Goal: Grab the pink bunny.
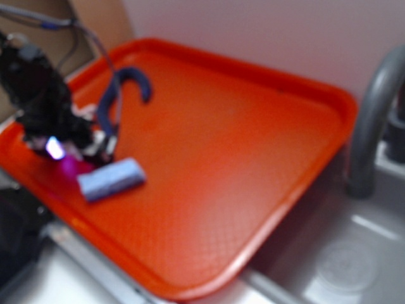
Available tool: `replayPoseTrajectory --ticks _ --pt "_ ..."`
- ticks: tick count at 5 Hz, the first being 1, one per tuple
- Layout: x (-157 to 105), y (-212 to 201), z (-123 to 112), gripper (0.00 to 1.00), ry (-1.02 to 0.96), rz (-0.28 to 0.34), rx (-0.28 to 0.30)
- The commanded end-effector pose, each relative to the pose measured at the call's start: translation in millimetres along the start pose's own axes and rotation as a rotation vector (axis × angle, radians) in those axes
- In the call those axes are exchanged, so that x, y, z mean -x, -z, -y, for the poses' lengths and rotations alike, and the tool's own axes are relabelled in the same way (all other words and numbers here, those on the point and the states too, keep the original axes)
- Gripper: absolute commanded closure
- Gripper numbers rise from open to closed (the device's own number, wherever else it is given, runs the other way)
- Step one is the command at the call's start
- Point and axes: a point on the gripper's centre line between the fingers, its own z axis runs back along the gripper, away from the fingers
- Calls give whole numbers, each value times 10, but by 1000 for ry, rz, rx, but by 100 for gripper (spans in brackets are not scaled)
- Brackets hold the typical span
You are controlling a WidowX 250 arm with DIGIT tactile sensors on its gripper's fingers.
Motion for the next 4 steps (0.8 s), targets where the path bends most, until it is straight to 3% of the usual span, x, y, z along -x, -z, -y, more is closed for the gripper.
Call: replayPoseTrajectory --ticks 1,3,4 --pt "50 -1 -144 100 -11 -23 -26" --pt "-205 -721 -19 100 57 18 -166" --pt "-346 -1211 211 100 204 -19 -79"
